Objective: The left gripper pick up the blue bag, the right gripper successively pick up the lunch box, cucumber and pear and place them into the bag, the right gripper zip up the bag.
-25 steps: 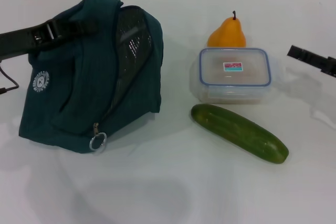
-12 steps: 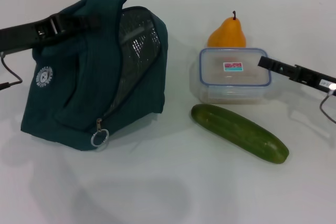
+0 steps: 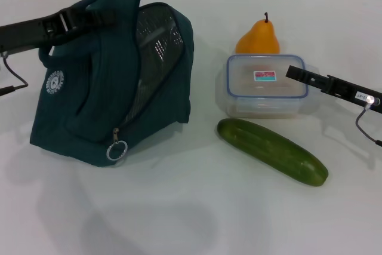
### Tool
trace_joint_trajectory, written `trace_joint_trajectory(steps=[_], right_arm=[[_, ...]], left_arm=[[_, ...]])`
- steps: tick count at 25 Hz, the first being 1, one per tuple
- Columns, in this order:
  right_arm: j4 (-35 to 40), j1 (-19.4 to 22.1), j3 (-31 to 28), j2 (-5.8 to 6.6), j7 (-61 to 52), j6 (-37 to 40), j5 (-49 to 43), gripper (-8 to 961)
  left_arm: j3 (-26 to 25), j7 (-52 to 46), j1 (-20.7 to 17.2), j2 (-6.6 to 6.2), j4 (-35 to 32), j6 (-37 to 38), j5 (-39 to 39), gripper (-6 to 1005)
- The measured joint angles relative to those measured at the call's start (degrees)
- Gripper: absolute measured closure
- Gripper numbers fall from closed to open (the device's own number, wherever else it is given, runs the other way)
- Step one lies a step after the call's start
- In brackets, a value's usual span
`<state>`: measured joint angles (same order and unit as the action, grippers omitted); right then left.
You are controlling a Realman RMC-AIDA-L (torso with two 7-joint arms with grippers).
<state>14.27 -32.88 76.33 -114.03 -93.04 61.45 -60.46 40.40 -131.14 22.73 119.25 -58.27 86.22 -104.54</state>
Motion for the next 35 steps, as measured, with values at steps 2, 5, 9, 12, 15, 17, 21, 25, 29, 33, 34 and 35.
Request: trace_joint_trajectory(steps=[2,5,9,12,15,17,21,25,29,33,34,35], right_arm=[[0.0,0.0,0.0,0.00,-0.1,0.3,0.0,79],[-0.1,0.1,-0.1,-0.07,-0.2,0.5,0.0,81],[-0.1,0.0,-0.1,-0.39,-0.2,0.5,0.0,84],[-0.1,0.0,0.1,-0.46,-0.2,0.6,0.0,109],[-0.1,0.2,0.1,-0.50,-0.1,1.5,0.0,182],[0.0,0.5,-0.2,-0.51,0.0,2.3,0.1,234],[0.0,0.9,-0.3,-0.49,-0.2,3.8,0.6,345],[0.0,1.0,-0.4,-0.52,-0.2,4.9,1.2,464],[0.2,1.0,-0.4,-1.05,-0.2,5.3,2.0,535],[0.2,1.0,-0.4,-1.15,-0.6,5.8,2.2,559],[0.2,1.0,-0.4,-1.15,-0.8,5.8,2.2,565],[0.2,1.0,-0.4,-1.16,-0.8,5.8,2.2,571]], left_arm=[[0.0,0.0,0.0,-0.05,0.0,-0.2,0.0,952],[0.0,0.0,0.0,-0.09,0.0,-0.3,0.0,952],[0.0,0.0,0.0,-0.09,0.0,-0.4,0.0,952],[0.0,0.0,0.0,-0.08,0.1,-0.4,0.0,952],[-0.1,0.0,0.2,-0.07,0.6,-0.4,0.0,952],[-0.2,0.1,0.2,-0.07,0.8,-0.4,0.0,952],[-0.2,0.2,0.2,-0.10,1.3,-0.4,0.0,952],[-0.1,0.5,0.2,-0.12,1.3,-0.4,0.0,952],[-0.1,0.8,0.1,-0.06,1.3,-0.3,0.0,952],[0.0,0.8,-0.1,-0.06,1.3,-0.3,0.0,952],[0.0,0.8,-0.1,-0.06,1.3,-0.3,0.0,952],[0.0,0.8,-0.1,-0.07,1.3,-0.3,0.0,952]])
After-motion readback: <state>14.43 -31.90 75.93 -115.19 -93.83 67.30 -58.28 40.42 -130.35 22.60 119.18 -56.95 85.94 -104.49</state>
